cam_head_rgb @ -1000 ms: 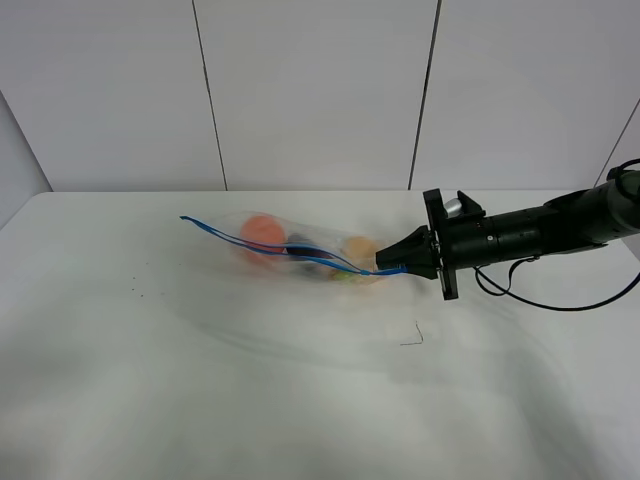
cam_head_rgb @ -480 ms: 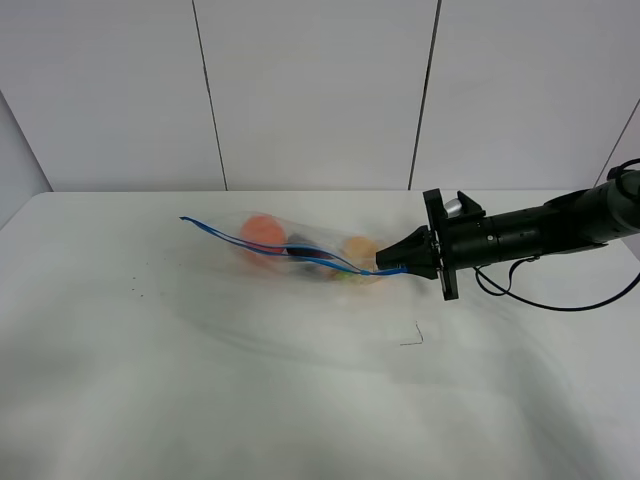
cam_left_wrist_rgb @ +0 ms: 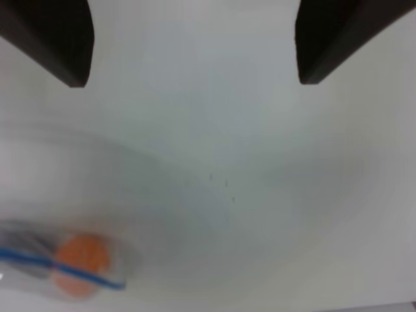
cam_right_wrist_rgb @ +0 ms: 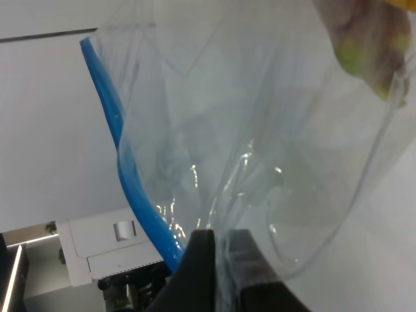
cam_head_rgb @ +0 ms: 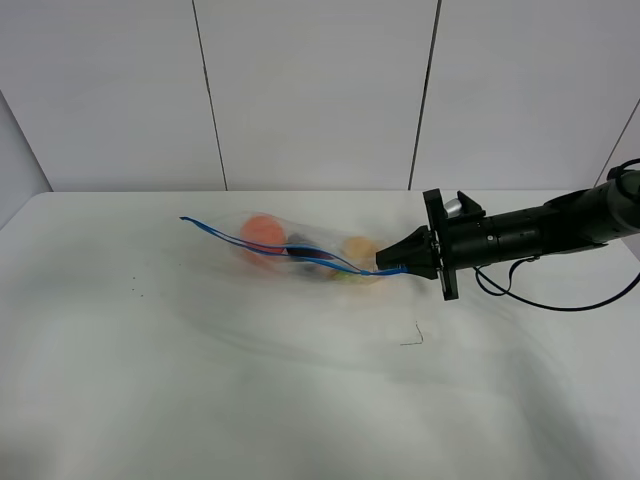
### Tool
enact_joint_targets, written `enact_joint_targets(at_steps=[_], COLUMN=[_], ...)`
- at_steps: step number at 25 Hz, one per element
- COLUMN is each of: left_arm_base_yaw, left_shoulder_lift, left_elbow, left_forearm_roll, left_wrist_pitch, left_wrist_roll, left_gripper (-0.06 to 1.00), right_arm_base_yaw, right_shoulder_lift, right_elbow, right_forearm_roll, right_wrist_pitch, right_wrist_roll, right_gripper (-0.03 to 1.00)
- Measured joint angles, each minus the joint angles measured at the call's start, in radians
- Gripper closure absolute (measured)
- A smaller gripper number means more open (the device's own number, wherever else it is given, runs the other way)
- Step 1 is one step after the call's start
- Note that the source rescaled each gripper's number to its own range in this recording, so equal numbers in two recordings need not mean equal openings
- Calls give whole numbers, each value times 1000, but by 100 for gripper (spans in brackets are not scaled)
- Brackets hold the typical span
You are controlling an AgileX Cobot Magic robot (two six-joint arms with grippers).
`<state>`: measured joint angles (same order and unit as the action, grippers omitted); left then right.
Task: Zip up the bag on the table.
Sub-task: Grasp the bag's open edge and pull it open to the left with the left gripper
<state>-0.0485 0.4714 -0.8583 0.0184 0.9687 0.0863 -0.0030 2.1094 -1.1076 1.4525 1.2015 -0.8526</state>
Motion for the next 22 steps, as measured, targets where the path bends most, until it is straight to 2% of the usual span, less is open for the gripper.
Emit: enact_joint_targets(at_steps=[4,6,9,14,18,20,22], left_arm_base_yaw=[0,0,0,-15,-142,-230,-307], left_shoulder_lift=[250,371,525,733,822,852,875], left_elbow=[-135,-167,-175,-173,-130,-98,-65], left_forearm_roll=[-18,-63,-179,-472,-631,-660,-668], left_wrist_pitch=[-57,-111,-201,-238,-292,-355,-432], left_wrist_roll=[0,0,13,93,175,154,78], left_gripper=[5,5,5,5,5,5,5], right_arm_base_yaw=[0,0,0,0,0,0,0], right_shoulder_lift=[0,0,0,0,0,0,0], right_elbow=[0,0,0,0,0,0,0], right_forearm_roll=[0,0,0,0,0,0,0], right_wrist_pitch=[0,0,0,0,0,0,0], right_wrist_roll=[0,0,0,0,0,0,0], right_gripper=[97,97,97,97,97,97,97])
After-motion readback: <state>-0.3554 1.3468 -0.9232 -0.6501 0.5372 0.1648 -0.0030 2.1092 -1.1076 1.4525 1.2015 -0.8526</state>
